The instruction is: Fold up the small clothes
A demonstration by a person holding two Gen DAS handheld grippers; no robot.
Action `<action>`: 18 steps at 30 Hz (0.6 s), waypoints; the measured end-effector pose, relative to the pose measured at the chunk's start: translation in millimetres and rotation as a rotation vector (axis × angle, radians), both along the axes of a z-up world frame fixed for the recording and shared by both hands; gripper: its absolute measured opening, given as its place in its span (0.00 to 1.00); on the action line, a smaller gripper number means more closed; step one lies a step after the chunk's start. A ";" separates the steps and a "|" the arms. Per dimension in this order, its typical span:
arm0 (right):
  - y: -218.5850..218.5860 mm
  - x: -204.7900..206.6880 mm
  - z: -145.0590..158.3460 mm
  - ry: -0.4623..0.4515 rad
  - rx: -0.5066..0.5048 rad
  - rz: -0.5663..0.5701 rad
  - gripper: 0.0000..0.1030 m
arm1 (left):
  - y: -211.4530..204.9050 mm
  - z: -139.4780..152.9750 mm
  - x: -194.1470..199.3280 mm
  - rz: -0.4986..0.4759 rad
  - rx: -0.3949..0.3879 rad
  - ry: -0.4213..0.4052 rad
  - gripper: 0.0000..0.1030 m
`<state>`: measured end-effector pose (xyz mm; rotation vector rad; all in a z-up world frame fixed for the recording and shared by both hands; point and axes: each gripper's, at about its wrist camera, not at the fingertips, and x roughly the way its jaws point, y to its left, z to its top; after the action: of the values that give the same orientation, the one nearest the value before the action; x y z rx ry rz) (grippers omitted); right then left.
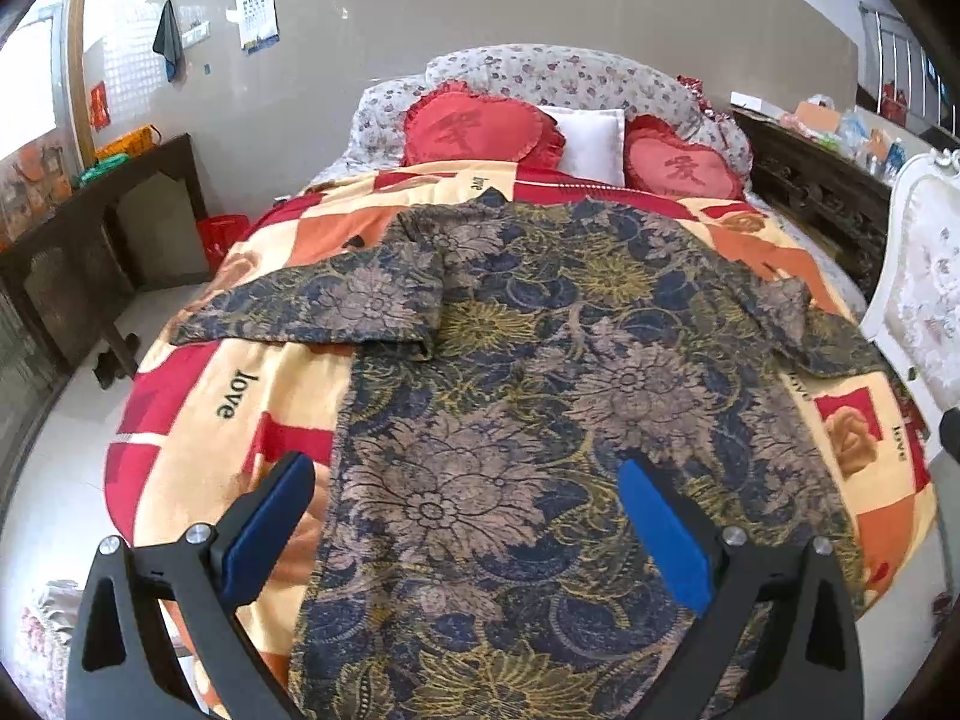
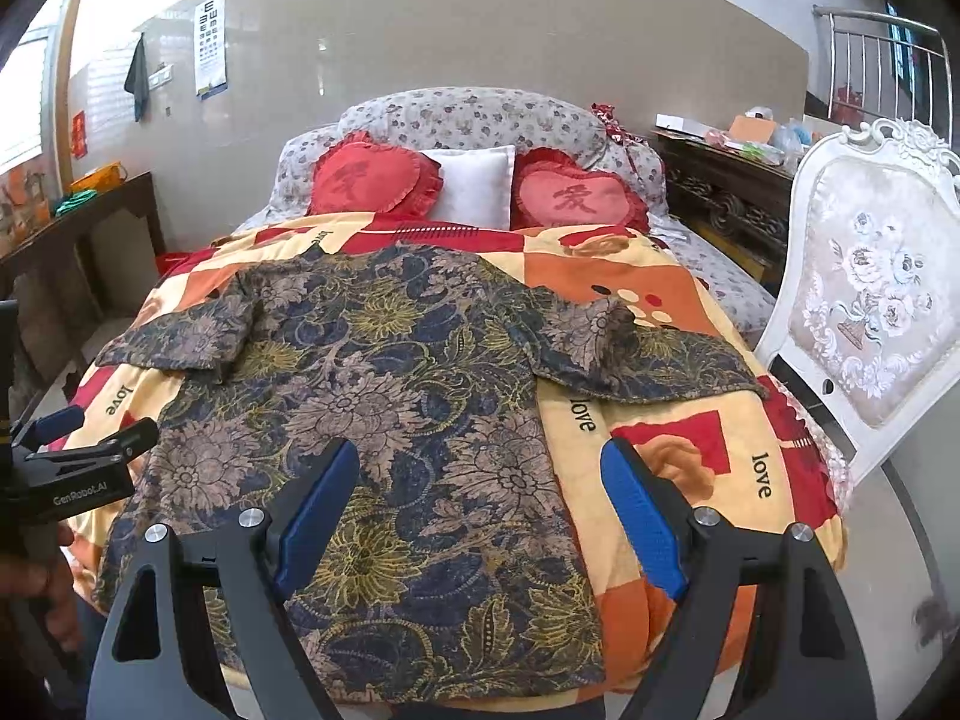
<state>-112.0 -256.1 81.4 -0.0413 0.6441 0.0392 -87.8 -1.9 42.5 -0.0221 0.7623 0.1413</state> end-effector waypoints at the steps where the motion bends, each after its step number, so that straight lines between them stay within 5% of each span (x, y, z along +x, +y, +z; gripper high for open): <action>1: -0.2 0.2 -0.2 0.000 -0.002 0.000 0.93 | -0.3 -0.4 0.0 0.002 0.004 -0.001 1.00; 18: 1.8 44.2 -40.3 0.109 0.017 0.001 0.93 | 5.5 -49.8 48.7 -0.012 -0.065 0.157 1.00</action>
<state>-67.8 -254.3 41.1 -0.0233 0.7522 0.0480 -39.1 3.7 -7.3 -0.0691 0.9232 0.1072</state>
